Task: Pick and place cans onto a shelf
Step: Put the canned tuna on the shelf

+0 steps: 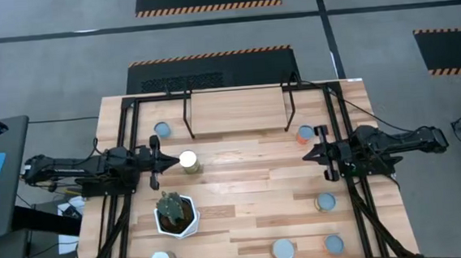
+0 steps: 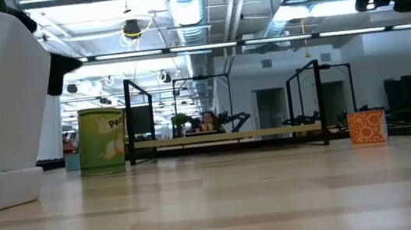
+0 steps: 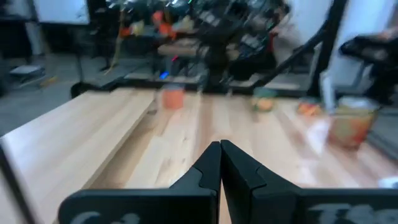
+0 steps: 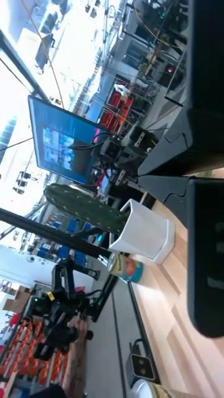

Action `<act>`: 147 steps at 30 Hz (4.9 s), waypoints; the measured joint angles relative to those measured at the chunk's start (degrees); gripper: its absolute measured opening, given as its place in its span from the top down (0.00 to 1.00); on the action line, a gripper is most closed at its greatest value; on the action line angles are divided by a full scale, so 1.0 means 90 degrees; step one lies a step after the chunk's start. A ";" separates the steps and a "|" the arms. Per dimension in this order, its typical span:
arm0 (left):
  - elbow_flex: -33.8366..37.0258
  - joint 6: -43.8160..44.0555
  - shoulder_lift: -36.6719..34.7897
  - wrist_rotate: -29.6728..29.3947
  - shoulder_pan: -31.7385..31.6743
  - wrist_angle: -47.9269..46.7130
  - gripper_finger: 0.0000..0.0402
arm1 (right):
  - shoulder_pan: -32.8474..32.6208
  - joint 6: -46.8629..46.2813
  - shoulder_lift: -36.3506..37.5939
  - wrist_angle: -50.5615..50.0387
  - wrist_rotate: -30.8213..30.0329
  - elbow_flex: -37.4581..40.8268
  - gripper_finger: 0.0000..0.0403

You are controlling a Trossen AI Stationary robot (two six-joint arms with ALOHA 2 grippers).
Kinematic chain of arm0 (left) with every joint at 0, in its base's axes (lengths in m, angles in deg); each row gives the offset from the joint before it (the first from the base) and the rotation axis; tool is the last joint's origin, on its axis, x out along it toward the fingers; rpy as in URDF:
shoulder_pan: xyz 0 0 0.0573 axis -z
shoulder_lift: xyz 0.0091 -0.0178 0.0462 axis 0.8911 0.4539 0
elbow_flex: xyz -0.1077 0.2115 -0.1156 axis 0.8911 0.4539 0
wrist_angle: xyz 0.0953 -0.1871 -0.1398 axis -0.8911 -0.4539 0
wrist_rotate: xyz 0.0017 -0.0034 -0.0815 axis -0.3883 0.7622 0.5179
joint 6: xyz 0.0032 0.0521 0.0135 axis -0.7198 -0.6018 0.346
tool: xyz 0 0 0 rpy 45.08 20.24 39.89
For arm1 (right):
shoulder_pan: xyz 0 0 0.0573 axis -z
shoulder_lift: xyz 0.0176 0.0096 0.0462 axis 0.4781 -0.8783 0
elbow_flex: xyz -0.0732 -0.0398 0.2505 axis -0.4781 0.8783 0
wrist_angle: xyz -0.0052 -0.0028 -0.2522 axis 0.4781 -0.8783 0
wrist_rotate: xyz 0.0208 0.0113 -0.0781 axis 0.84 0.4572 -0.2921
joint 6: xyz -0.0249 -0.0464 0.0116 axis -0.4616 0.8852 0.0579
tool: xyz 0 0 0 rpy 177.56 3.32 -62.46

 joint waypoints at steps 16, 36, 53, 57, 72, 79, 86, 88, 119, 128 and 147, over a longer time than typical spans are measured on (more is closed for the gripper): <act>-0.0509 -0.0521 0.0535 -0.4302 -0.0004 0.2605 1.00 | 0.0002 0.0017 0.0003 0.0400 -0.0542 -0.0176 0.94; -0.5091 0.2601 0.2694 -0.4257 -0.1210 -0.5411 1.00 | 0.0245 0.1617 0.0002 0.1239 -0.3538 -0.0202 0.94; -0.5511 0.0273 0.6196 -0.0314 -0.5432 -0.5777 1.00 | 0.1348 0.0322 -0.0002 0.0968 -0.3514 -0.0365 0.94; -0.5510 0.0111 0.6598 0.0013 -0.5861 -0.6030 1.00 | 0.1513 0.0318 -0.0002 0.0781 -0.3507 -0.0384 0.94; -0.5510 -0.0146 0.7905 0.0823 -0.6009 -0.6050 0.76 | 0.1887 0.0311 -0.0002 0.0464 -0.3498 -0.0384 0.94; -0.5513 -0.0234 0.7875 -0.0026 -0.6022 -0.6260 0.68 | 0.1926 0.0315 -0.0002 0.0438 -0.3485 -0.0384 0.94; -0.5500 -0.0245 0.7880 0.0128 -0.6486 -0.6310 0.68 | 0.1926 0.0319 -0.0002 0.0352 -0.3487 -0.0384 0.94; -0.5443 -0.0222 0.7879 0.0225 -0.6605 -0.6156 0.68 | 0.1926 0.0323 -0.0002 0.0315 -0.3487 -0.0384 0.94; -0.4721 0.0084 0.7965 -0.0131 -0.6123 -0.5495 0.96 | 0.1922 0.0328 0.0000 0.0376 -0.3490 -0.0384 0.94; -0.5393 0.0235 0.7730 -0.0109 -0.6079 -0.6281 1.00 | 0.1901 0.0320 0.0002 0.0372 -0.3483 -0.0432 0.94; -0.8325 0.0907 0.6589 -0.0617 -0.4986 -0.7681 1.00 | 0.1739 0.0323 0.0002 0.0560 -0.3478 -0.0432 0.94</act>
